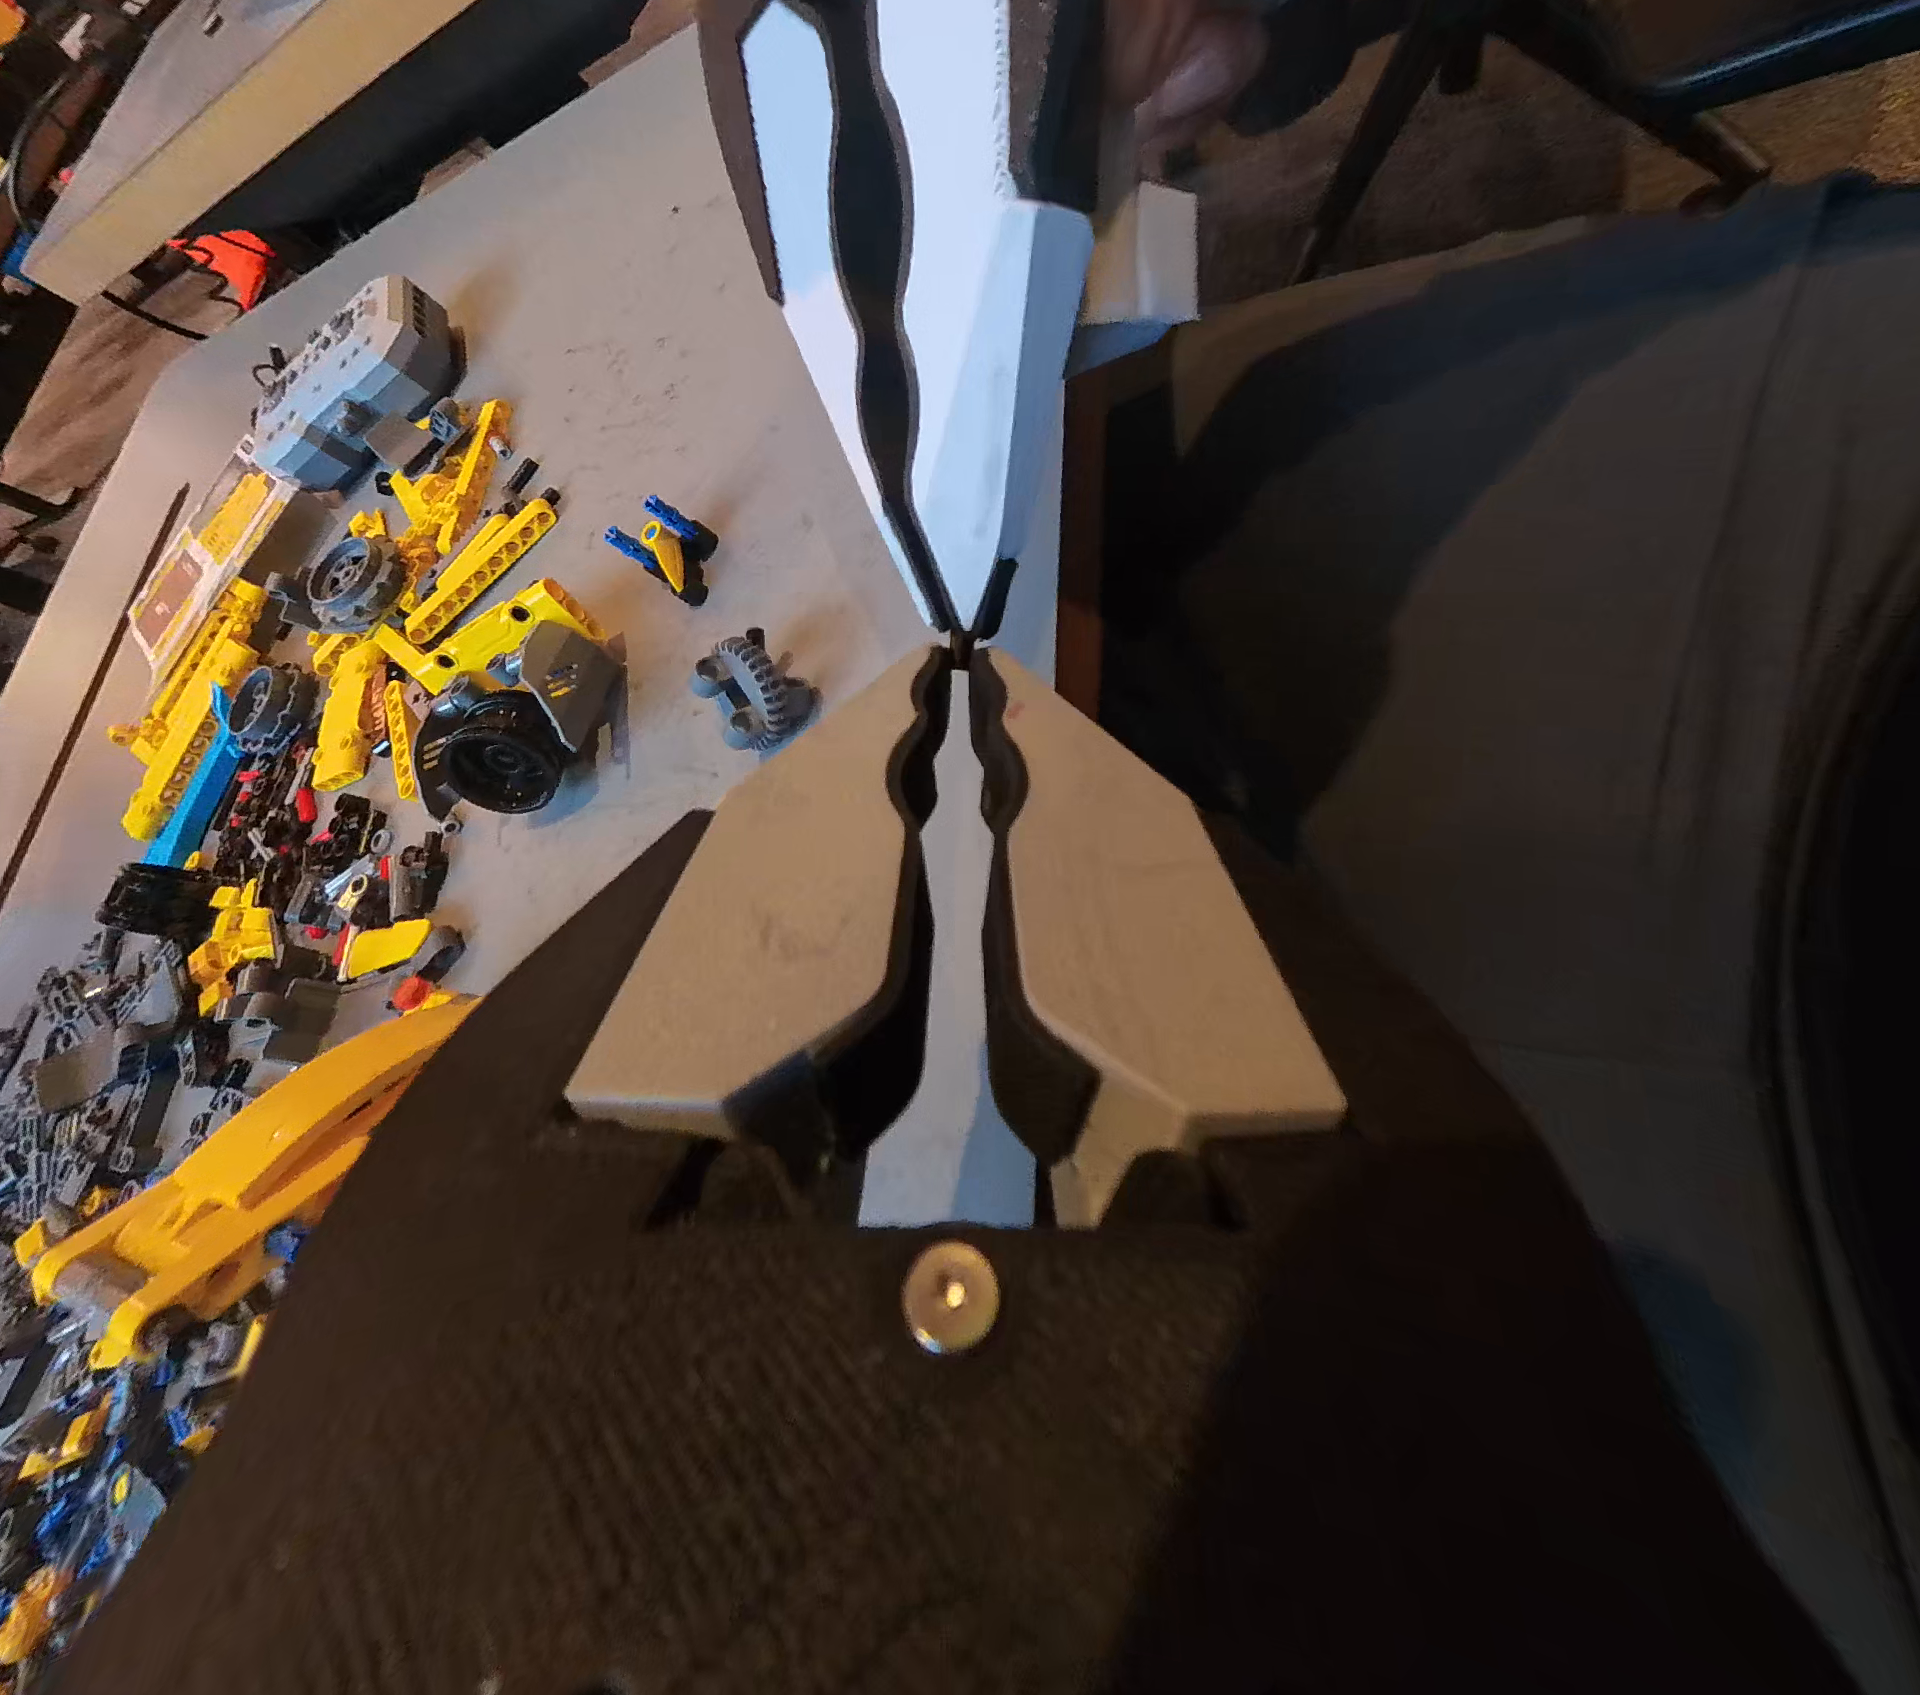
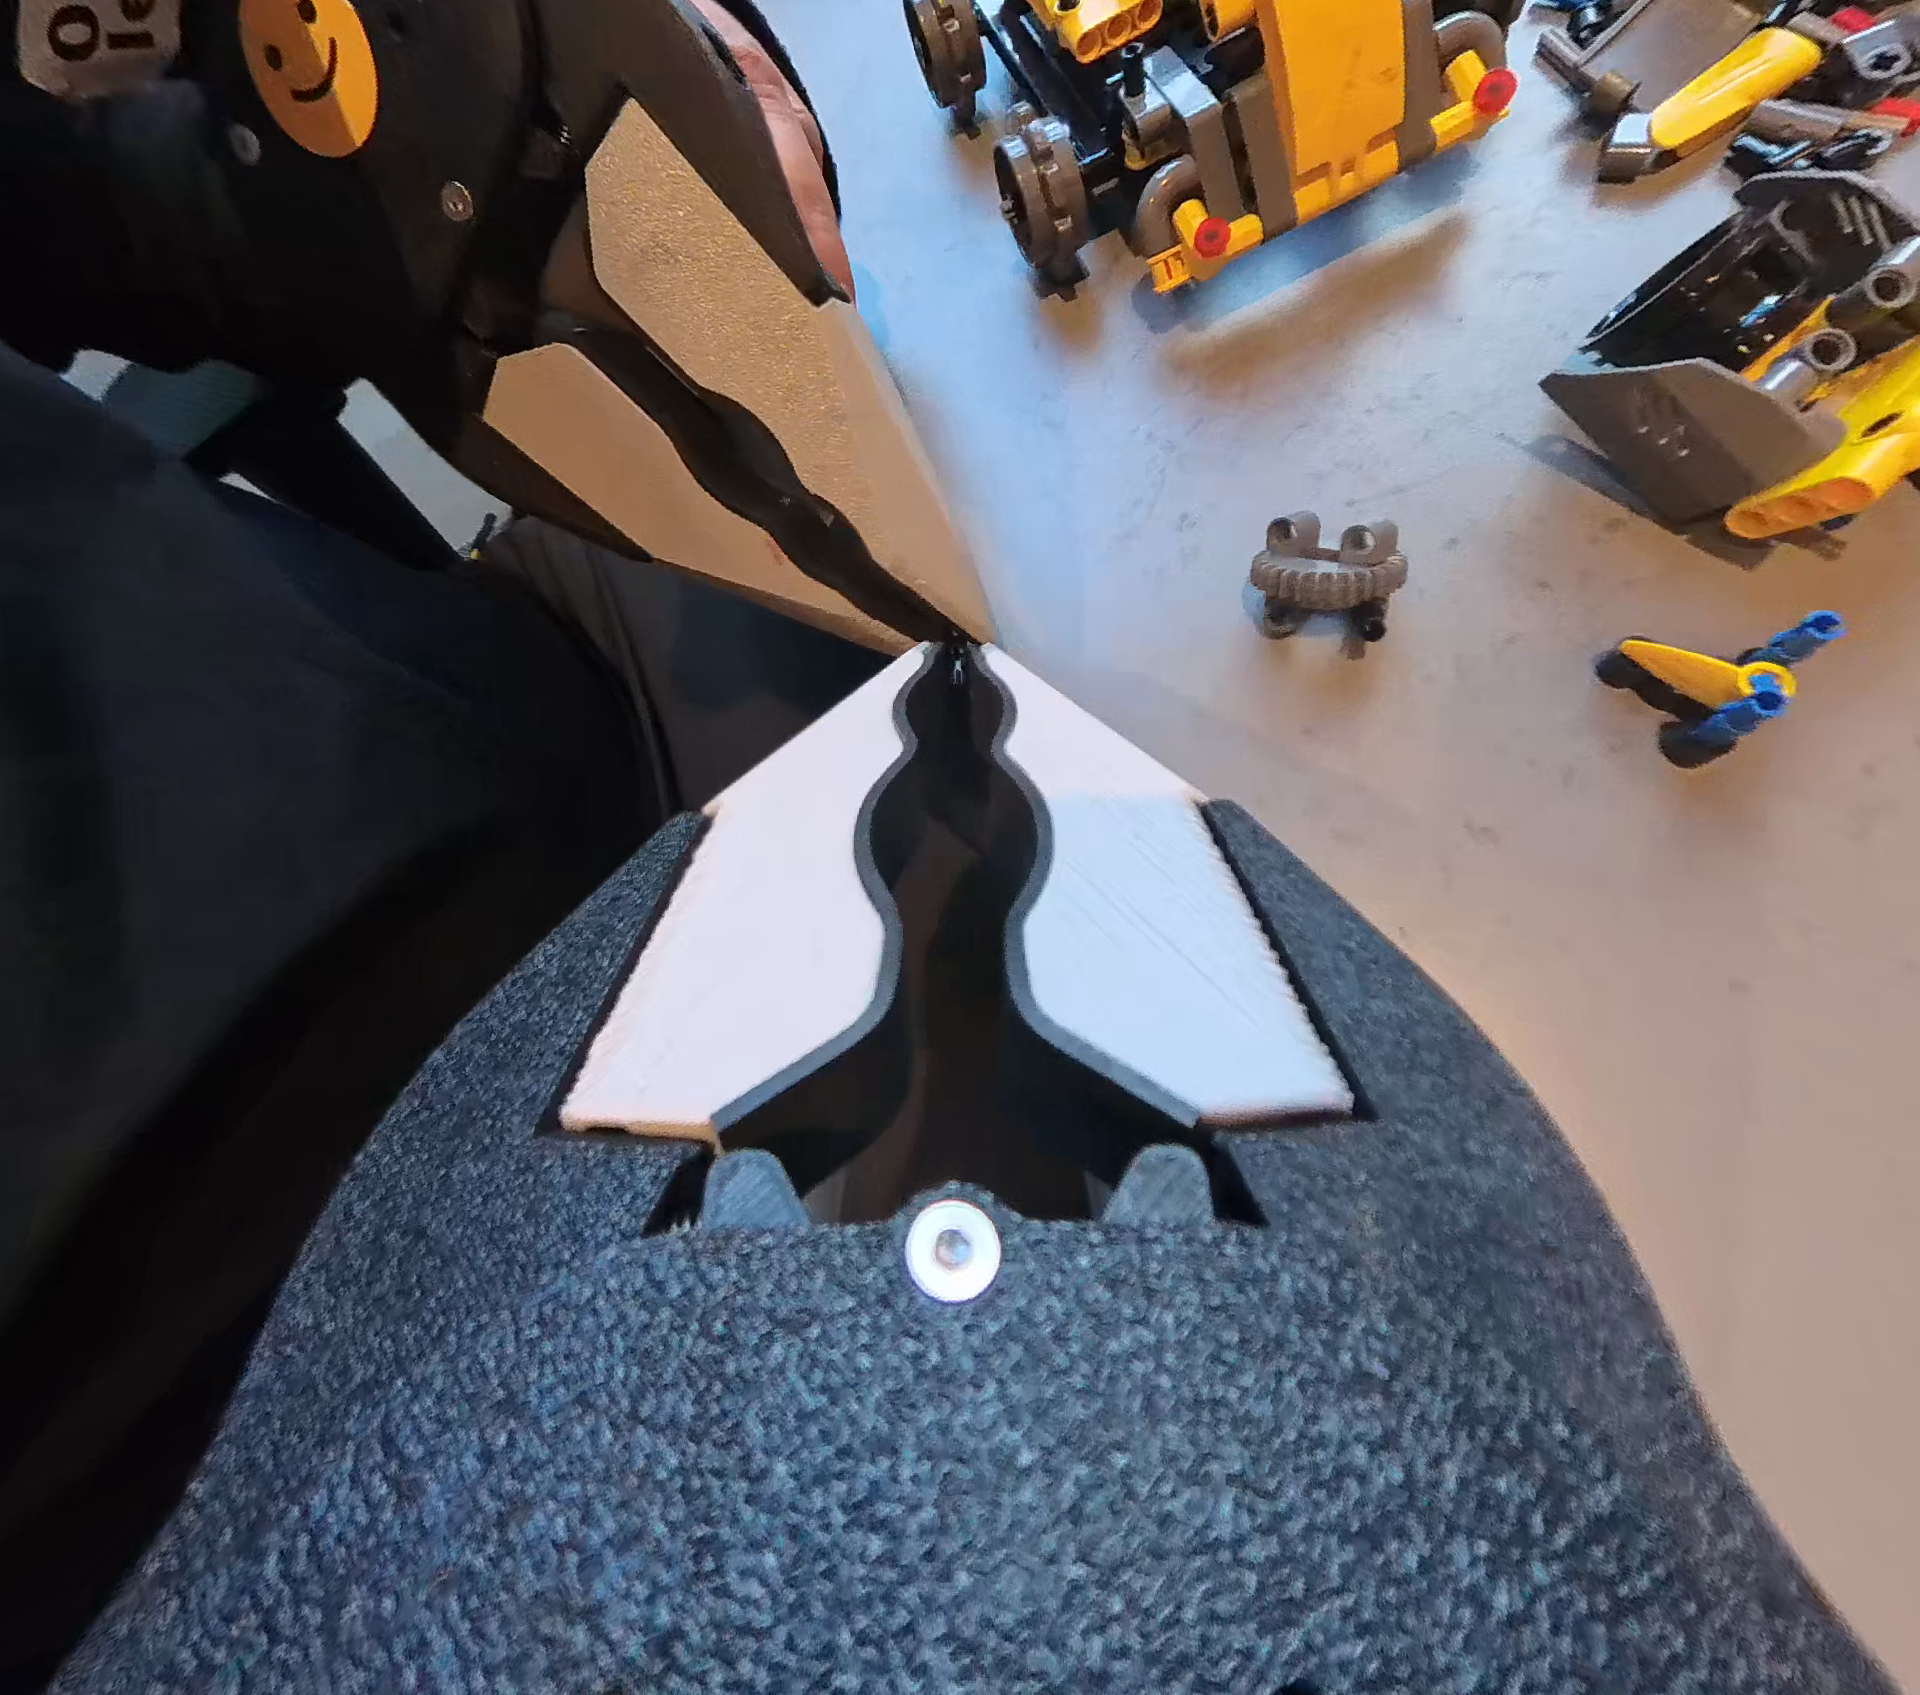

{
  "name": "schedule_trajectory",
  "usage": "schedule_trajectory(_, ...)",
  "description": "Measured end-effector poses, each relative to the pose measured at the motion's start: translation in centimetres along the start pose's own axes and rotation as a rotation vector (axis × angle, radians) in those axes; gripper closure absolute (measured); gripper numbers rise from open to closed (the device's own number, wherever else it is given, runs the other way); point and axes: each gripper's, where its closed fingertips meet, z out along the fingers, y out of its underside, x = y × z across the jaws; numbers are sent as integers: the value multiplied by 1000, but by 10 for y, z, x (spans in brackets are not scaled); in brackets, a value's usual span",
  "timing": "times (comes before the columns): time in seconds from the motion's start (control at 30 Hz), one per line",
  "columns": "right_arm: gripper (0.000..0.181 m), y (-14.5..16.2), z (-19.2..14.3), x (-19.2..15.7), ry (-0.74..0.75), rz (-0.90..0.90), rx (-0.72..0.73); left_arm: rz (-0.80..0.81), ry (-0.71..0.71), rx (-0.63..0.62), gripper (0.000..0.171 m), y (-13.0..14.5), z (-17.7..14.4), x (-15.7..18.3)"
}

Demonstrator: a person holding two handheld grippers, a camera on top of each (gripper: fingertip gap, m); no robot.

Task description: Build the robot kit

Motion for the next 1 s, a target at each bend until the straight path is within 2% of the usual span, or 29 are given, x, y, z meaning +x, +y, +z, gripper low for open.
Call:
schedule_trajectory(0.1, 177, 7, 0, 0, 31, -40, -38, 4, 33, -17, 169, 0, 3, 6)
schedule_trajectory(0.2, 177, 13, 3, 4, 115, -145, -73, -133, 123, -29, 168, 5, 9, 10)
schedule_trajectory(0.3, 178, 6, -3, 3, 163, -236, -40, -236, 181, 22, 168, -2, 4, 7)
schedule_trajectory(0.47, 177, -11, -20, -5, 258, -459, 51, -283, 219, 74, 170, -9, -8, 2)
schedule_trajectory(0.57, 177, -15, -24, -10, 315, -556, 42, -315, 246, 100, 166, -14, -14, 1)
schedule_trajectory(0.8, 177, -16, -19, -19, 325, -607, 16, -295, 240, 133, 167, -23, -24, -4)
schedule_trajectory(1.0, 177, -18, -20, -21, 342, -628, 8, -209, 243, 151, 166, -27, -28, 2)
